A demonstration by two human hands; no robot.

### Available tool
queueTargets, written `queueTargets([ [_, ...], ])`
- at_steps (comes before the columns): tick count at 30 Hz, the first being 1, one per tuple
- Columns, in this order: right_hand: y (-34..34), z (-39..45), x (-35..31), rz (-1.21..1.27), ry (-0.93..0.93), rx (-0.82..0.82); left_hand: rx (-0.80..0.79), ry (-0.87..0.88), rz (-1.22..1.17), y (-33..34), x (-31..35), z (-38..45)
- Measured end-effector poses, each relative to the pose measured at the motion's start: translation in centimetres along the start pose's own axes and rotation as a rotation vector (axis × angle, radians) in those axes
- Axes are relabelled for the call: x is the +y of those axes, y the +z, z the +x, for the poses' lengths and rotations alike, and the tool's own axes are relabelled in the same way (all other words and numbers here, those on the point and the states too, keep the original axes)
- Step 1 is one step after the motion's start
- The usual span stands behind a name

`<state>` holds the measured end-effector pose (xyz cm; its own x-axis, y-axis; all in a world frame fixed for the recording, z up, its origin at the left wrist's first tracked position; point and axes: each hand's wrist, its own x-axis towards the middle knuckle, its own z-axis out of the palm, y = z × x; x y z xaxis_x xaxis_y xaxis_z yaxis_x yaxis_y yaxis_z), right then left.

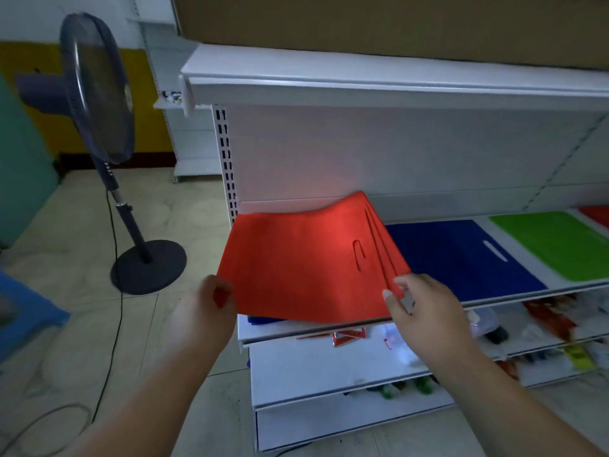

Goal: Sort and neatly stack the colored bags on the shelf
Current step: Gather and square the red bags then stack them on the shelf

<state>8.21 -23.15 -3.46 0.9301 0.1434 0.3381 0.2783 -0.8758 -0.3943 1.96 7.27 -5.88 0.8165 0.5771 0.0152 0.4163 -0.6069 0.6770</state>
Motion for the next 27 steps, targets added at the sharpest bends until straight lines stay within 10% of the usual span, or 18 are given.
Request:
queueTargets([
  [5,0.6,1.0,-0.7,0.322,0.279,-0.272,-0.209,-0.02,-0.136,-1.0,-0.8,-0.5],
  [11,0.0,1.4,0.0,0.245,0.116,-0.394,-0.145,0.004,-0.117,-0.8,-0.8,-1.7],
  [20,-6.6,-2.3,7.9,0.002,0.09,0.087,0.078,0.225,-0.241,5.1,7.8,-7.6],
  [27,-17.0,-5.4,23.7,-0.067,0.229,0.295,-0.048,0.38,-0.298,17.2,22.2,-13.7],
])
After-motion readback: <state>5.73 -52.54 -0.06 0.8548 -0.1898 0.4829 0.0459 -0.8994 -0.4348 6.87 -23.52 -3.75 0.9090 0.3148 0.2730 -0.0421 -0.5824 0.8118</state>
